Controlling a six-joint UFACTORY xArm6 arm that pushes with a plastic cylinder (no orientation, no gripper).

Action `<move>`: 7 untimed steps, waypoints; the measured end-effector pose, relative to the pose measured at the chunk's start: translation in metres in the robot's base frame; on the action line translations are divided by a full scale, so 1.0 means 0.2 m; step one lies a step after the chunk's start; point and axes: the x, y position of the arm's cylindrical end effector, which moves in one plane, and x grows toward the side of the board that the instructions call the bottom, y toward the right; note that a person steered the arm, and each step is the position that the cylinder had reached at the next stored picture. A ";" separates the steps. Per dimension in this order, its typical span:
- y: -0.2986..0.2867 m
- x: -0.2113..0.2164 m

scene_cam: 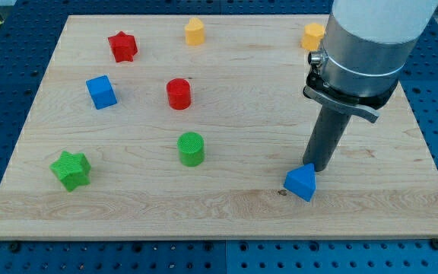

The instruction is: Move yourself close to the top side of the green circle

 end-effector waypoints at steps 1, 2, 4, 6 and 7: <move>0.00 0.00; 0.00 -0.03; -0.06 -0.11; -0.11 -0.16; -0.18 -0.20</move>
